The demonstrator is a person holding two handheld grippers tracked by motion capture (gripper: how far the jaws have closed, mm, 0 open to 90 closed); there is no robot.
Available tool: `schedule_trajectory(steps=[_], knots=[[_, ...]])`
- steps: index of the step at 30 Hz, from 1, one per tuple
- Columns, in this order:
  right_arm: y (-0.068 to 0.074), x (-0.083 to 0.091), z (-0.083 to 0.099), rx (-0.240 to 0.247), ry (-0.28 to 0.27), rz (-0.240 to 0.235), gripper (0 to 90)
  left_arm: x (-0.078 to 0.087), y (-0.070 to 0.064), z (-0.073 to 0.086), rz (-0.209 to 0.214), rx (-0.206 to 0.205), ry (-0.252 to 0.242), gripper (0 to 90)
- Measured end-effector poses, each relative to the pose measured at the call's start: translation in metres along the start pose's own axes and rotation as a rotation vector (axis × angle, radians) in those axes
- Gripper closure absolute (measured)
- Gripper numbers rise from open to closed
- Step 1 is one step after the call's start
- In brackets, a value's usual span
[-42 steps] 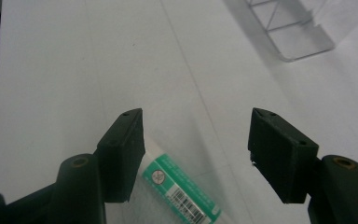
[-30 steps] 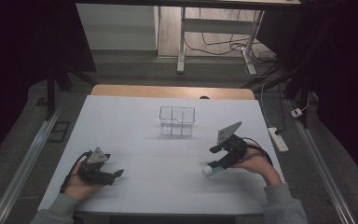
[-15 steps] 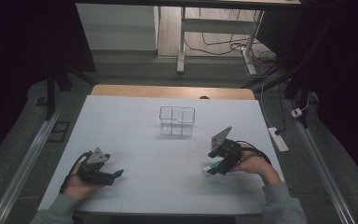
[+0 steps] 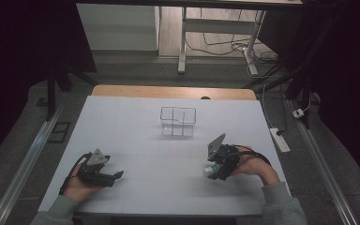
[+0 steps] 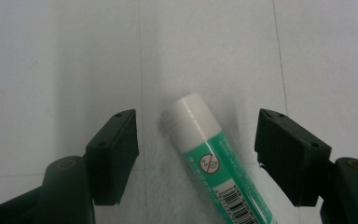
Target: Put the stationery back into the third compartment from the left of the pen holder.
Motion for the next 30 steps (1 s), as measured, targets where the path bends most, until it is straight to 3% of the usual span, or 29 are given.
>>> schedule_trajectory(steps=[5, 16, 25, 30], knots=[[0.001, -0.006, 0.002, 0.02, 0.03, -0.001, 33.3, -0.001, 0.0, 0.0, 0.001, -0.001, 0.003, 16.7], [0.0, -0.015, 0.007, 0.043, 0.073, 0.008, 48.8, -0.001, 0.0, 0.002, -0.001, -0.003, 0.007, 16.7], [0.001, -0.014, 0.006, 0.082, 0.061, -0.019, 61.2, 0.0, 0.0, 0.003, -0.002, -0.002, 0.008, 16.6], [-0.001, -0.014, 0.005, 0.079, 0.052, -0.002, 64.8, 0.0, 0.0, 0.003, -0.003, -0.002, 0.009, 16.6]])
Point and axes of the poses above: each handheld gripper's, and its own axes: x roughly backward along the jaws, z roughly out of its underside, y roughly to its left, the point moved 9 cm from there along -x, roughly forward along the jaws, and after that the axes turned 8 degrees about x, right-handed, at the moved point
